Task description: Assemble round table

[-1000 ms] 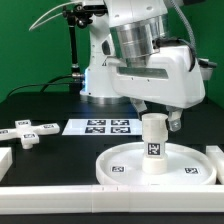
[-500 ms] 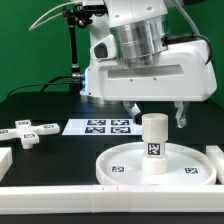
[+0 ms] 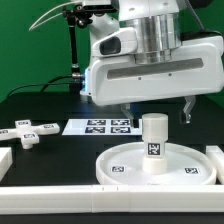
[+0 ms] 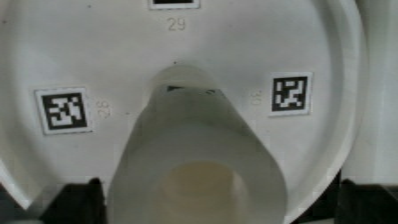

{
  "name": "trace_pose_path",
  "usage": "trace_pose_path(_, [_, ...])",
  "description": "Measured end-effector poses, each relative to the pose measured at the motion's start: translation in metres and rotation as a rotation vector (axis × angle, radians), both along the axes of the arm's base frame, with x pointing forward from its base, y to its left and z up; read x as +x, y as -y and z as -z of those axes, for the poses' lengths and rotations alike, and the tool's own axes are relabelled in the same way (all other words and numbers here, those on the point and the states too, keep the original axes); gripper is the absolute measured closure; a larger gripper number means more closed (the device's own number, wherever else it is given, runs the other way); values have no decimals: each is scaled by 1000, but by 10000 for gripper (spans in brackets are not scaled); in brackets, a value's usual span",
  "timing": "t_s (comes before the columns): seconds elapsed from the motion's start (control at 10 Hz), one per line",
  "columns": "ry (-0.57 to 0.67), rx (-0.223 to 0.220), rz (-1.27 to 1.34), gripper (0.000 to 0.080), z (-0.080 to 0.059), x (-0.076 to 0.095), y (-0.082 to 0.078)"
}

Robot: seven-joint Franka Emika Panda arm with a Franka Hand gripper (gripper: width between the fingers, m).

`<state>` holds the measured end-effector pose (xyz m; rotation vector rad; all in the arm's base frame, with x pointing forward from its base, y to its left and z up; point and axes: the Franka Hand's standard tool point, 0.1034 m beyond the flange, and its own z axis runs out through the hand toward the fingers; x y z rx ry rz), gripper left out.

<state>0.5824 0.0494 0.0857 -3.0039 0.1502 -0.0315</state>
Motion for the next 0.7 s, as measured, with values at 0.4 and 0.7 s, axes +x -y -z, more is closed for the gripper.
trace_pose_path(0.4, [30, -6, -226, 151, 0, 0, 1])
trace_pose_path(0.7, [43, -28, -429, 151, 0, 0, 2])
